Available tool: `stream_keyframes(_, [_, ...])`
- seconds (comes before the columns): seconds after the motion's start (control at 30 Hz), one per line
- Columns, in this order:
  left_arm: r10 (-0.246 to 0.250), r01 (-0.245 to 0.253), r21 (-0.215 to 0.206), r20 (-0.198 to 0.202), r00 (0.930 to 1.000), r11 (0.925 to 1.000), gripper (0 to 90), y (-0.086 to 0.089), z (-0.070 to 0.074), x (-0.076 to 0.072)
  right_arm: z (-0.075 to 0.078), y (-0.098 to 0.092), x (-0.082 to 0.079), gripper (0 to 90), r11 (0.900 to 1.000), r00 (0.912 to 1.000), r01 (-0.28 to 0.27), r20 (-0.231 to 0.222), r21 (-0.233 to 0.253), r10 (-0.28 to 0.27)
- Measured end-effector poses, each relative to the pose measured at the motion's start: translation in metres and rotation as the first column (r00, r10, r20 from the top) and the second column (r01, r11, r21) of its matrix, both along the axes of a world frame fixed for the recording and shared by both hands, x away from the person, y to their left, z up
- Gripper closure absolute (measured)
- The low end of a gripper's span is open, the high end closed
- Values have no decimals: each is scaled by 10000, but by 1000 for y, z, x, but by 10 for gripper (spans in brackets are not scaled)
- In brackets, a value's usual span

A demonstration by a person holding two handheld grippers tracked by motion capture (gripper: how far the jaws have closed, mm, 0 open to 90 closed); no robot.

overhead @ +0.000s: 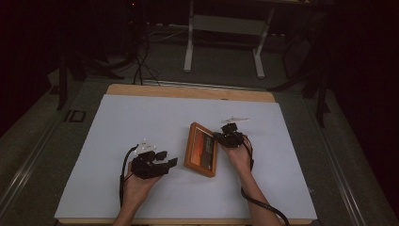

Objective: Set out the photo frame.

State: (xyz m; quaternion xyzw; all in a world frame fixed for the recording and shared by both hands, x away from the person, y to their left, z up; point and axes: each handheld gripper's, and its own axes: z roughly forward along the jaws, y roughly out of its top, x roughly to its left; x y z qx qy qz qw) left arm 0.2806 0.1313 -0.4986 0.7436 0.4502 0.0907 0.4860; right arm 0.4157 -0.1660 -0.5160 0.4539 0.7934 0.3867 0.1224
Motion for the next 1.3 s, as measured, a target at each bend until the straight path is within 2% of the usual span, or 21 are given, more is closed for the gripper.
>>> stream_keyframes(0.07, [-67, 68, -55, 48, 10000, 10000, 431, -1, 1, -1, 1, 1, 0, 900, 9999, 10000, 25, -6, -105, -25])
stream_keyframes(0.27, [-242, 245, -169, 171, 9996, 9996, 389, -5, 4, -3, 0, 0, 0, 900, 10000, 10000, 31, 6, -12, -31])
stream_keyframes(0.43, [-339, 341, -227, 114, 9994, 9992, 341, -11, 4, -4, 0, 1, -1, 900, 10000, 10000, 41, 36, -47, -41])
stream_keyframes(0.63, [-679, 678, -186, -47, 9977, 9975, 314, -26, 0, -4, 0, 0, -1, 900, 10000, 10000, 67, 64, -17, -67])
stream_keyframes(0.83, [-760, 751, -327, -258, 9968, 9966, 316, -35, -2, -1, 0, 0, -1, 900, 10000, 10000, 39, 54, -26, -39])
stream_keyframes(0.9, [-648, 644, -103, -413, 9970, 9979, 322, -39, -2, 2, 0, 0, -1, 900, 10000, 10000, 36, 66, -32, -36])
stream_keyframes(1.0, [-658, 640, -369, -517, 9965, 9973, 335, -42, -2, 7, -1, 1, -1, 900, 10000, 9999, 70, 88, -23, -70])
stream_keyframes(1.2, [-641, 595, -638, -727, 9953, 9962, 380, -48, -2, 15, -1, 1, -1, 900, 10000, 9999, 83, 108, -25, -83])
stream_keyframes(1.3, [-538, 497, -516, -815, 9952, 9974, 395, -52, -3, 17, -1, 1, -1, 900, 10000, 9999, 81, 127, -31, -81])
